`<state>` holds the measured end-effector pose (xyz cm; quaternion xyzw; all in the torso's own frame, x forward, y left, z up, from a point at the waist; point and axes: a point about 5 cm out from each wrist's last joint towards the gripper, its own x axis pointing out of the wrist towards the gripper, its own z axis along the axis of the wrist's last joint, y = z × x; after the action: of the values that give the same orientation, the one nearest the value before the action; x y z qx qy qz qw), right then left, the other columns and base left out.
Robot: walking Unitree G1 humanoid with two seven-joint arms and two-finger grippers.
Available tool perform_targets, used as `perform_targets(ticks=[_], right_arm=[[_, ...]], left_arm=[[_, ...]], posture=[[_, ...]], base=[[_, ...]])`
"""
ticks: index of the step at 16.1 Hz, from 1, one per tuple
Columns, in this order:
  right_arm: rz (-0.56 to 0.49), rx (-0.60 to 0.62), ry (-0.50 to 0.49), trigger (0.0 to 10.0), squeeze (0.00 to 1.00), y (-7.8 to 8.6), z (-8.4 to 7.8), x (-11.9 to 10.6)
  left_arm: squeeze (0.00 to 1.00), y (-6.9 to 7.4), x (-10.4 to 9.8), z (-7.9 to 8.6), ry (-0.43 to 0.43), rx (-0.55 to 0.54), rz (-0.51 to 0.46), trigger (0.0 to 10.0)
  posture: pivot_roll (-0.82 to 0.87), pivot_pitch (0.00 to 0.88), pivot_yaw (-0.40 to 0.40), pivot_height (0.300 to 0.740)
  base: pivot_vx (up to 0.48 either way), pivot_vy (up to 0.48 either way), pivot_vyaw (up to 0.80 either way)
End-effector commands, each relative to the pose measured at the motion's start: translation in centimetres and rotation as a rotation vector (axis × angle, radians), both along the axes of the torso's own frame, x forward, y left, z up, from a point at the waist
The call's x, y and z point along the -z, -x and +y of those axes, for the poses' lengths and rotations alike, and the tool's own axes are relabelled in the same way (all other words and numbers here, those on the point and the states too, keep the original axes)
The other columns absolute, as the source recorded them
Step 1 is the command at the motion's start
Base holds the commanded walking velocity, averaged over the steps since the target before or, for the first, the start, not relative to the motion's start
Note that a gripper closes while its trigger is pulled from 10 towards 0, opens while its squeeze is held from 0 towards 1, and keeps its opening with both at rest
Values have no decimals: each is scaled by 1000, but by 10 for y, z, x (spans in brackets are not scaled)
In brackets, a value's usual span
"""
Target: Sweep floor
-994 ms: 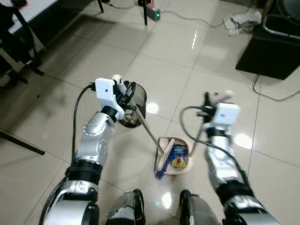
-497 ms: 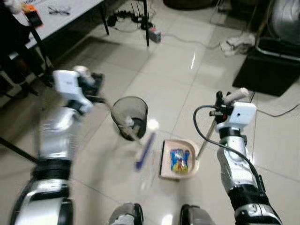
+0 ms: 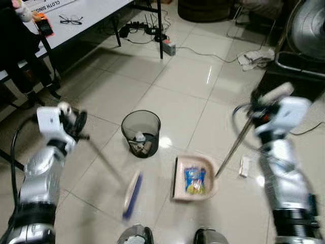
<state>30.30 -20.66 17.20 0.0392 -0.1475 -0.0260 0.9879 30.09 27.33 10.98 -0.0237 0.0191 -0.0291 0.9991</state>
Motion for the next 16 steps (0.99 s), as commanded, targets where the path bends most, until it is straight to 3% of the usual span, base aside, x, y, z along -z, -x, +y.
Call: perform_targets(ticks=[1, 3, 7, 10, 16], right_arm=[[-56, -46, -76, 10000, 0, -1, 1, -27], [-13, -85, -121, 10000, 0, -2, 0, -47], [-70, -131, -158, 10000, 0, -4, 1, -94], [-141, -88, -187, 10000, 0, -13, 0, -115], [-183, -114, -192, 10000, 0, -30, 10, -137]], left_arm=[[0, 0, -5, -8, -34, -6, -26, 10000], [0, 3, 2, -25, -67, -13, -11, 10000], [0, 7, 8, -59, -106, 27, -31, 10000], [0, 9, 2, -71, -142, 9, -88, 10000], [0, 6, -6, -79, -146, -27, -113, 10000]], posture=[[-42, 5, 66, 740], [-61, 0, 60, 740], [-70, 0, 39, 740], [-43, 10, 32, 740], [-46, 11, 8, 740]], base=[[0, 0, 0], [0, 0, 0], [0, 0, 0], [0, 0, 0], [381, 0, 0]])
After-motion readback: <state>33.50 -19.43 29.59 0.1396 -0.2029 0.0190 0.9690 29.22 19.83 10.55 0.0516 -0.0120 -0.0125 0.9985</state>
